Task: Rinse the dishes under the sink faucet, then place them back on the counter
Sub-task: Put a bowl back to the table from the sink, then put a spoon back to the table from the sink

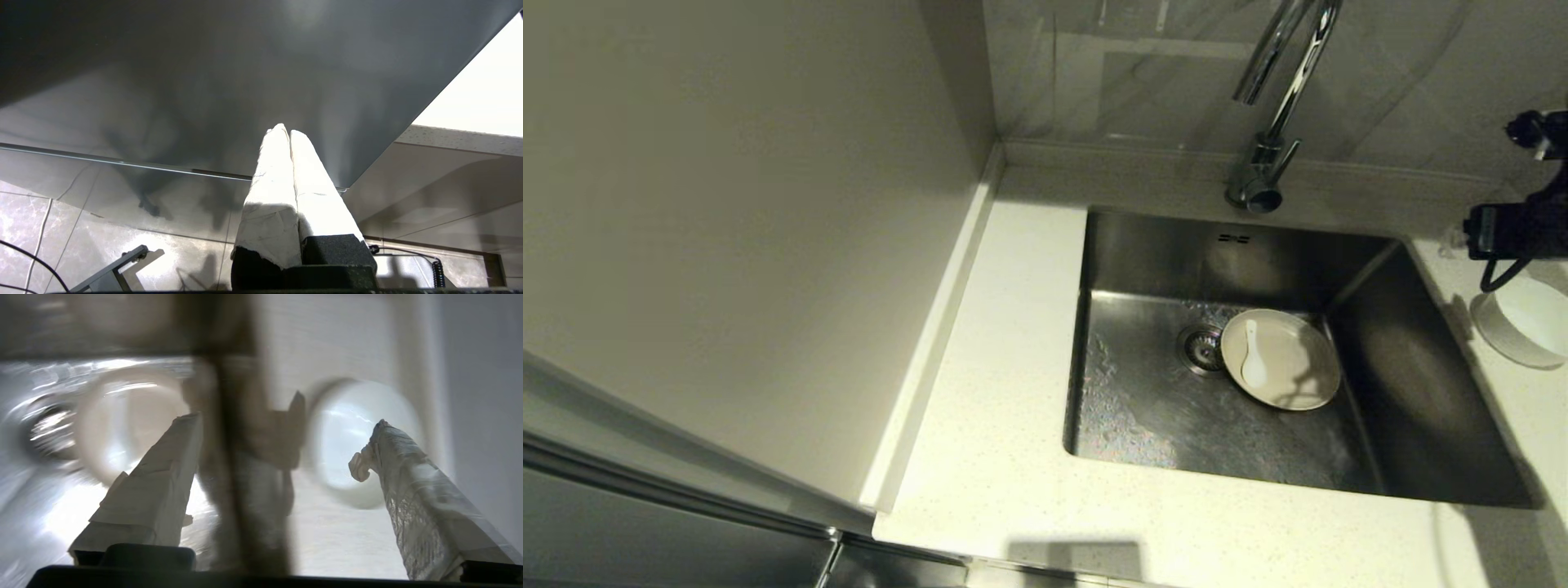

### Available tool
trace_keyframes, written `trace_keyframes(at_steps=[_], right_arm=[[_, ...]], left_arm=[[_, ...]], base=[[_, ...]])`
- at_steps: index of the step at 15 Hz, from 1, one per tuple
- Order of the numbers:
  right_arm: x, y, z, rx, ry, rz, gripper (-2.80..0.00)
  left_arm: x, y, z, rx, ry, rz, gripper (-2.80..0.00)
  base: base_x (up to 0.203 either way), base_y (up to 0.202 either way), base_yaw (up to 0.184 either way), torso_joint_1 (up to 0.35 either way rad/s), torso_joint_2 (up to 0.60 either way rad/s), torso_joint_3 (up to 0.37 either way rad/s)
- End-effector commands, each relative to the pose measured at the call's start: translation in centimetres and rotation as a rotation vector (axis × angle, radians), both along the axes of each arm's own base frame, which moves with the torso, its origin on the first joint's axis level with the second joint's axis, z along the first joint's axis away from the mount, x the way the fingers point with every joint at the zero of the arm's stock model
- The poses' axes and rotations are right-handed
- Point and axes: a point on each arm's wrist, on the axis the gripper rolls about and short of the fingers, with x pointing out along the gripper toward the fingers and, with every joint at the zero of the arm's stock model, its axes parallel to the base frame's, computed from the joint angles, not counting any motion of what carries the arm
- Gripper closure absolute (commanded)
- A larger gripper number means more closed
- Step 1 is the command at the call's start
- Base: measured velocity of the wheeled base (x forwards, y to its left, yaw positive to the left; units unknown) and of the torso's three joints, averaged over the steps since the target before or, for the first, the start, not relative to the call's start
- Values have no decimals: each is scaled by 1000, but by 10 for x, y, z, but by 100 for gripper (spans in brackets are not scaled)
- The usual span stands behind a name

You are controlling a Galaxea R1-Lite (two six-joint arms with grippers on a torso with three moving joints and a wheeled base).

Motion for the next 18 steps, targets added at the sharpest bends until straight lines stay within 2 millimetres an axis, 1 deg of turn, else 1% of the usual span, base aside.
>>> trace_keyframes(at_steps=[1, 2, 3, 5, 6, 8, 10, 12, 13, 14, 16, 18], right_arm=[[-2, 47, 0, -35, 9, 98, -280], [5, 64, -11, -53, 45, 124, -280], [13, 76, -22, -70, 83, 138, -280], [24, 96, -42, -103, 145, 153, -280], [29, 102, -53, -111, 177, 163, -280], [38, 105, -72, -123, 245, 165, -280], [41, 106, -87, -134, 343, 165, -280], [39, 105, -98, -145, 446, 168, -280], [41, 105, -100, -148, 471, 167, -280], [45, 106, -102, -147, 483, 165, -280], [58, 110, -109, -93, 466, 142, -280], [78, 118, -117, 59, 414, 143, -280]], left_arm=[[0, 0, 0, -1, -3, 0, 0], [0, 0, 0, -1, -3, 0, 0], [0, 0, 0, -1, -3, 0, 0], [0, 0, 0, -1, -3, 0, 0], [0, 0, 0, -1, -3, 0, 0], [0, 0, 0, -1, -3, 0, 0], [0, 0, 0, -1, -3, 0, 0], [0, 0, 0, -1, -3, 0, 0], [0, 0, 0, -1, -3, 0, 0], [0, 0, 0, -1, -3, 0, 0], [0, 0, 0, -1, -3, 0, 0], [0, 0, 0, -1, -3, 0, 0]], base=[[0, 0, 0, 0, 0, 0], [0, 0, 0, 0, 0, 0], [0, 0, 0, 0, 0, 0], [0, 0, 0, 0, 0, 0], [0, 0, 0, 0, 0, 0], [0, 0, 0, 0, 0, 0], [0, 0, 0, 0, 0, 0], [0, 0, 0, 0, 0, 0], [0, 0, 0, 0, 0, 0], [0, 0, 0, 0, 0, 0], [0, 0, 0, 0, 0, 0], [0, 0, 0, 0, 0, 0]])
